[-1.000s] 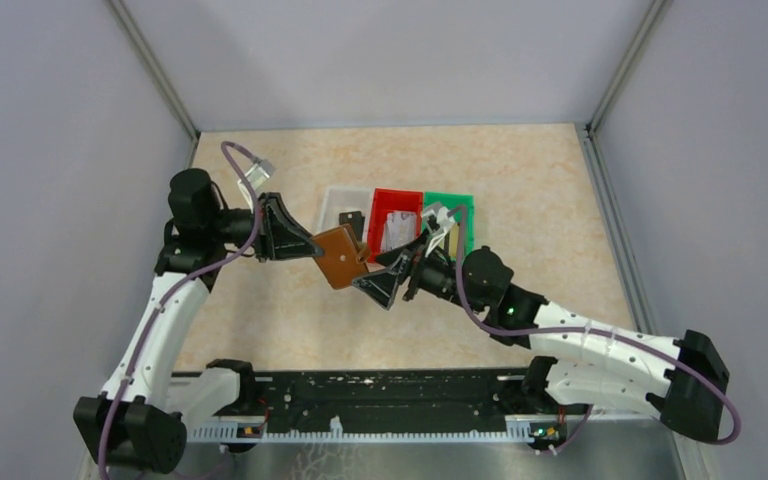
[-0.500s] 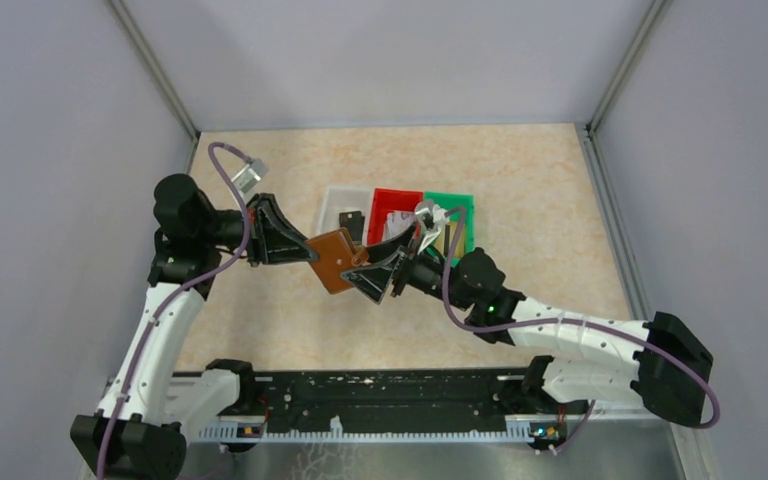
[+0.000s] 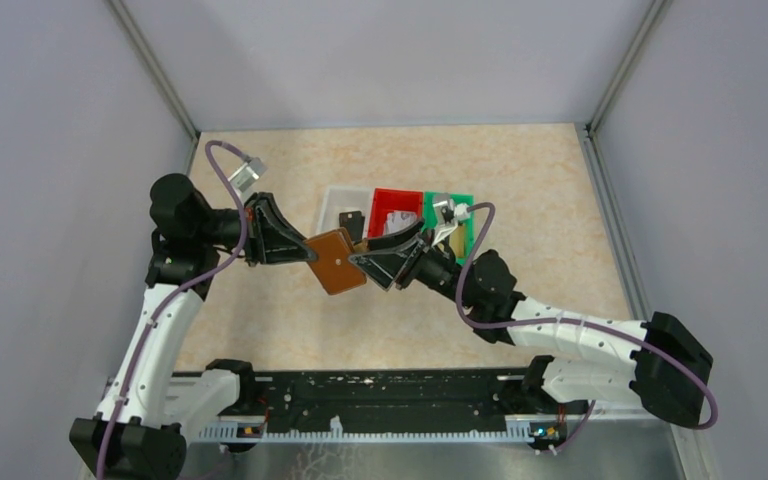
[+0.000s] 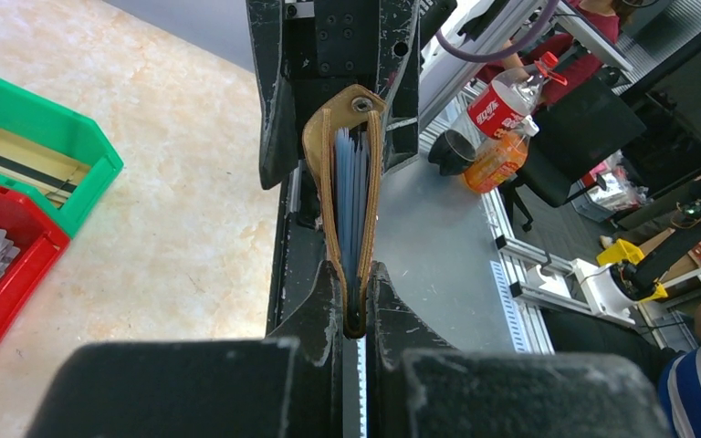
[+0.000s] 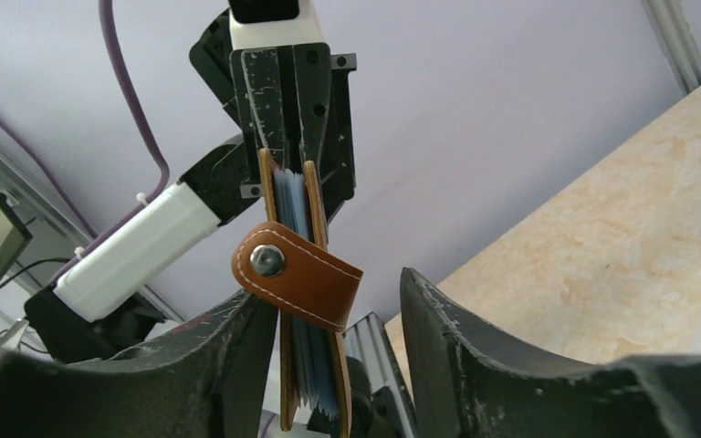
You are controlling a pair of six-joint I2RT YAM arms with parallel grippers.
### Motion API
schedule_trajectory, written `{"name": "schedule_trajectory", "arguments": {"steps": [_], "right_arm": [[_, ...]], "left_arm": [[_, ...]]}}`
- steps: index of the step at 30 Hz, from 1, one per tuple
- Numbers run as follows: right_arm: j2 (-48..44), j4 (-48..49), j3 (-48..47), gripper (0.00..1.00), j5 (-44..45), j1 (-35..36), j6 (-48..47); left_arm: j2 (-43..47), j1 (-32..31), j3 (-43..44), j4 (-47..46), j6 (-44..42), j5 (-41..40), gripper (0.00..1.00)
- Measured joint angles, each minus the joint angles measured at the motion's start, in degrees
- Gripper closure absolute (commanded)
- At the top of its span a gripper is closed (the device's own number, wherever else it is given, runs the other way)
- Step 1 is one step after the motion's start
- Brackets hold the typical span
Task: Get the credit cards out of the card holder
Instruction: Open the card holder.
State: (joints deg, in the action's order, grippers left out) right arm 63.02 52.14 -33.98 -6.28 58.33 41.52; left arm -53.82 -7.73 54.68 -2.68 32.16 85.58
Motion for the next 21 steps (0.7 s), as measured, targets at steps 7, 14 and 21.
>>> {"name": "schedule_trajectory", "arguments": {"steps": [7, 14, 21], "right_arm": [[0.0, 1.4, 0.0, 0.88, -0.2, 0.0, 3.4], [-1.2, -2.0, -0.7, 1.00, 0.4, -0.4, 5.2], [-1.6, -8.3, -2.9, 1.00, -1.0, -2.0, 5.0]], "left_arm": [[0.1, 0.0, 0.0, 0.0, 0.2, -0.2, 1.00], [0.3, 0.0, 0.0, 1.1, -2.1, -0.4, 0.37], [0.6, 0.0, 0.3, 7.5, -10.6, -0.3, 0.43]]}}
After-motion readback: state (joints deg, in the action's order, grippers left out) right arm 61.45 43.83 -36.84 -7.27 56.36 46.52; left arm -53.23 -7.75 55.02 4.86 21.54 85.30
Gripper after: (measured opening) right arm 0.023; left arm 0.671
